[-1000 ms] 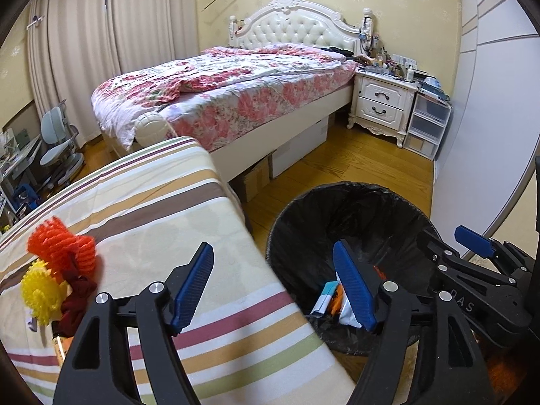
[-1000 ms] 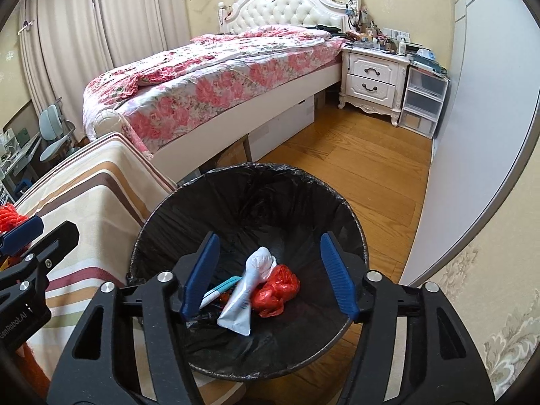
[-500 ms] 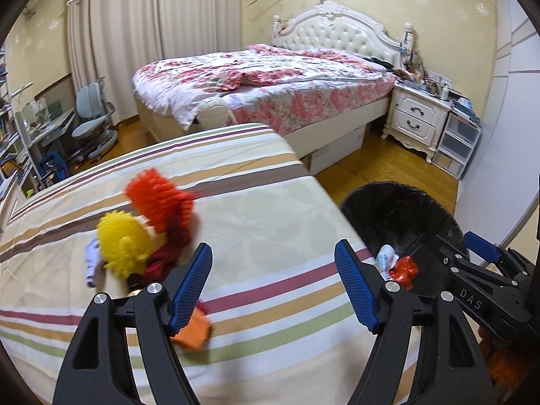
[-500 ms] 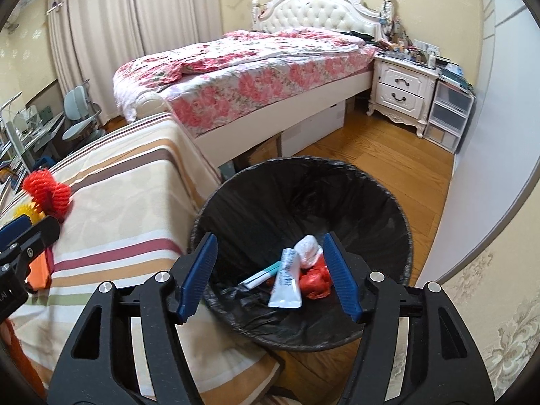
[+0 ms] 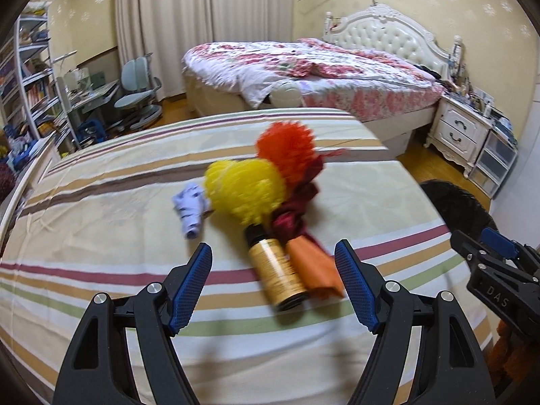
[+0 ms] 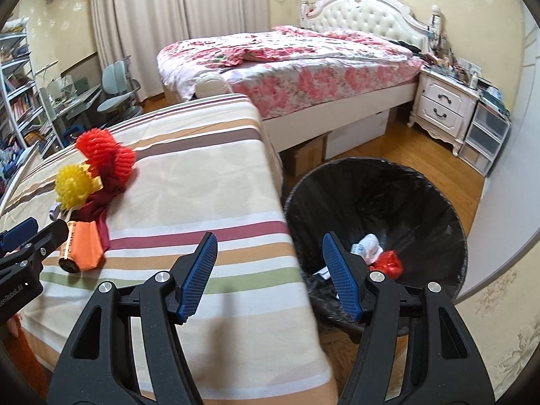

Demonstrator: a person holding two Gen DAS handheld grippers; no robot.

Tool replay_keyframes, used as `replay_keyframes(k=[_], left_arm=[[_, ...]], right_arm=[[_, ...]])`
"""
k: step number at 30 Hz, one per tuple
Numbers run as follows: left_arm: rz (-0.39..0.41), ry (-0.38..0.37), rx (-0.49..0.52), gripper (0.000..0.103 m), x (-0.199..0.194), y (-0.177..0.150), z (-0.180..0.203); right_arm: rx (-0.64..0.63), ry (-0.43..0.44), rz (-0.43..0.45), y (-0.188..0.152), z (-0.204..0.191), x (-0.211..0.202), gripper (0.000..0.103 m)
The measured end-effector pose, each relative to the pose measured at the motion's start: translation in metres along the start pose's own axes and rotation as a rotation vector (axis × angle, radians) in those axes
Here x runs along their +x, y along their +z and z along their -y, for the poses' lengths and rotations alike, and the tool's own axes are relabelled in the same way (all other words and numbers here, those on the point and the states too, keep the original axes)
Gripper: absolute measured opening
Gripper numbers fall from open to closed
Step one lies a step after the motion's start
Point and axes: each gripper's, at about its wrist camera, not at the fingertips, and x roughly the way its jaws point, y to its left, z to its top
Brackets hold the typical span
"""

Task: Collect trash
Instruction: 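Move both open tools from the bin back over the bed, then grasp the amber bottle with the left tool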

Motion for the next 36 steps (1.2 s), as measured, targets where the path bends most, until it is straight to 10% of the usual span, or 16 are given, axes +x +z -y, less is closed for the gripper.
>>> replay_keyframes(k=[16, 27, 36], left_arm=[[-0.106, -0.031, -0.07, 0.072, 0.02, -0.014, -0.037], [-0.106, -0.089, -0.021, 0.027, 0.02, -0.015, -0.031], [-0.1, -0.102, -0.02, 0.025, 0.012, -0.022, -0.039]], right_arm=[[-0.056, 0.023, -0.021, -0.004, -0.034, 0.004, 0.063], [-0.059, 0.022, -0.023, -0.004, -0.035, 0.005, 0.064], [-0.085, 0.053, -0.015, -0.004, -0.048, -0.001, 0.064]])
